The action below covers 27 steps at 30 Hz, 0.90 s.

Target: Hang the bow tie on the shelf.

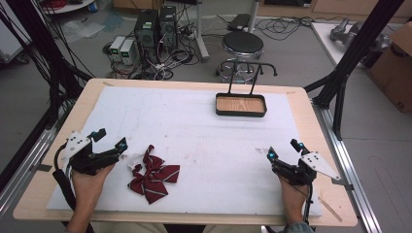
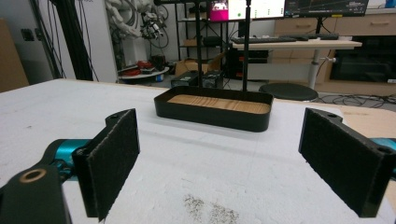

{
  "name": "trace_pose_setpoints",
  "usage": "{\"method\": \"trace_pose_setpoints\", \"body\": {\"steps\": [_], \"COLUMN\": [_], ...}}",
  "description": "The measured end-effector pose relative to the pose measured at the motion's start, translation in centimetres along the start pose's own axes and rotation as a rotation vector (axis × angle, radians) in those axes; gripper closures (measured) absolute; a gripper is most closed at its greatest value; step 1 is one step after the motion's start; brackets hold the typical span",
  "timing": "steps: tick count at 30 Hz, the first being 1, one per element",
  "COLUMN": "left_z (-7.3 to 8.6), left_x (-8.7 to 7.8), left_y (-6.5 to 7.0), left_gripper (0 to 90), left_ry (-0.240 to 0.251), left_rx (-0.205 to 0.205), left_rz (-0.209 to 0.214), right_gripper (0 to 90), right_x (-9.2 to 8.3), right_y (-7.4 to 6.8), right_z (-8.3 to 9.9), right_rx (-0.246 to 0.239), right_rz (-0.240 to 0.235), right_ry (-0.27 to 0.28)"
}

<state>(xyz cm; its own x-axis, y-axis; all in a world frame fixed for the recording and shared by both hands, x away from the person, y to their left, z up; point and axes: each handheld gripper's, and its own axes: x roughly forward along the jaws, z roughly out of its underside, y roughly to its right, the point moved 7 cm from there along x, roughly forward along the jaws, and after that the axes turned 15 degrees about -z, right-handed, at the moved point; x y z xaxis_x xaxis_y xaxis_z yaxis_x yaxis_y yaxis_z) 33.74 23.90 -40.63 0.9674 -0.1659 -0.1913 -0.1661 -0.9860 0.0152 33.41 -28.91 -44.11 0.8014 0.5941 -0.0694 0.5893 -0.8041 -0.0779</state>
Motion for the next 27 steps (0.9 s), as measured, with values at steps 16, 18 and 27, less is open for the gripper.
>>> {"method": "trace_pose_setpoints", "body": {"steps": [16, 18, 27], "left_z": [1.2, 1.9, 4.0], "left_x": [-1.2, -1.4, -1.3], "left_y": [3.0, 3.6, 6.1], "left_gripper": [24.0, 26.8, 35.0], "left_ry": [-0.054, -0.056, -0.153], "left_rx": [0.006, 0.024, 0.052], "left_rz": [0.092, 0.094, 0.157], "right_gripper": [11.5, 11.5, 11.5], "right_x": [0.0, 0.0, 0.1], "right_y": [0.0, 0.1, 0.1], "right_z": [0.0, 0.0, 0.0], "right_rx": [-0.003, -0.001, -0.002], "right_rz": [0.003, 0.002, 0.003], "right_ry": [-0.002, -0.003, -0.005]}}
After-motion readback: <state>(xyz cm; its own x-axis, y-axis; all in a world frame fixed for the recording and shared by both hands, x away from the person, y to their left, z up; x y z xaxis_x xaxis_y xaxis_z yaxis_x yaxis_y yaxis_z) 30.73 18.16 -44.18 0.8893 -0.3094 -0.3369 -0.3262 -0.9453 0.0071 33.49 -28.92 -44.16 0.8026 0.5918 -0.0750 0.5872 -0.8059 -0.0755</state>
